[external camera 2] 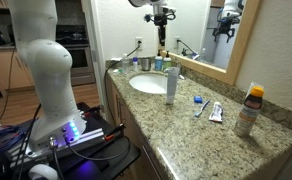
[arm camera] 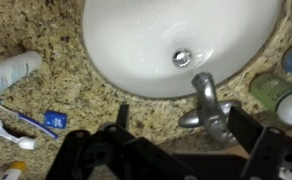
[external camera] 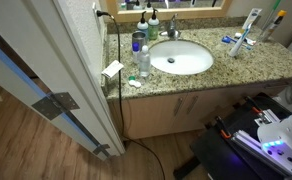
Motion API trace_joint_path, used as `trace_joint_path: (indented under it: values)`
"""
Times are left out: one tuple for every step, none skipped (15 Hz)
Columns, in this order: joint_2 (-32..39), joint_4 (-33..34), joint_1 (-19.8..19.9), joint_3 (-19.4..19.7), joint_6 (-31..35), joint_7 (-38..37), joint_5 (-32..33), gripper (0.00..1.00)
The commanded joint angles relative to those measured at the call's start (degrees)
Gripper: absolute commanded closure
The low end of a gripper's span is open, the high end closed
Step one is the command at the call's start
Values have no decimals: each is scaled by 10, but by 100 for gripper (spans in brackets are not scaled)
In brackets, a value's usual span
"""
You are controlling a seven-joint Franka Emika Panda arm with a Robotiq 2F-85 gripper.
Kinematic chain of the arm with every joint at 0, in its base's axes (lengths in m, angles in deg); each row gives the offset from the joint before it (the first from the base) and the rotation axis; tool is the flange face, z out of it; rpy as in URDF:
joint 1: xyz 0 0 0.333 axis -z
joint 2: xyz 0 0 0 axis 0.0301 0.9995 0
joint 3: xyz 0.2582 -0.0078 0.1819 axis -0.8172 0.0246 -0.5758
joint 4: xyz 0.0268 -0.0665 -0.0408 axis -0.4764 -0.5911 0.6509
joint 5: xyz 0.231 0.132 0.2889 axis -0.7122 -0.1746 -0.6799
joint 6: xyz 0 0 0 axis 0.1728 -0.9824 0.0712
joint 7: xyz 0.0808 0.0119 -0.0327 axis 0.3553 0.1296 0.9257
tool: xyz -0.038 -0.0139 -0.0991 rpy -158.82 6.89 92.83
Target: Put the toothbrush inside the silver cup
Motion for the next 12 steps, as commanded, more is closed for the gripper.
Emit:
trace_joint_path:
  values:
    - [-15,22,61,37,-30,-15,-11,0]
    - [-16,26,79,51,-33,-20,-2,0]
    - [-19,30,97,66,-36,-23,-2,0]
    - [-12,34,117,82,-25,-22,-9,0]
    - [-3,48,137,97,-20,-18,-22,0]
    - [-14,31,117,77,-19,-14,-4,0]
    - [-13,36,132,89,-18,-14,-8,0]
    - [-12,38,142,97,-18,-12,-11,0]
    - [-12,39,145,99,-18,-12,-13,0]
    - [-12,39,144,98,-18,-13,-13,0]
    - [6,48,150,103,-19,-42,-27,0]
    - [24,55,165,114,-19,-54,-55,0]
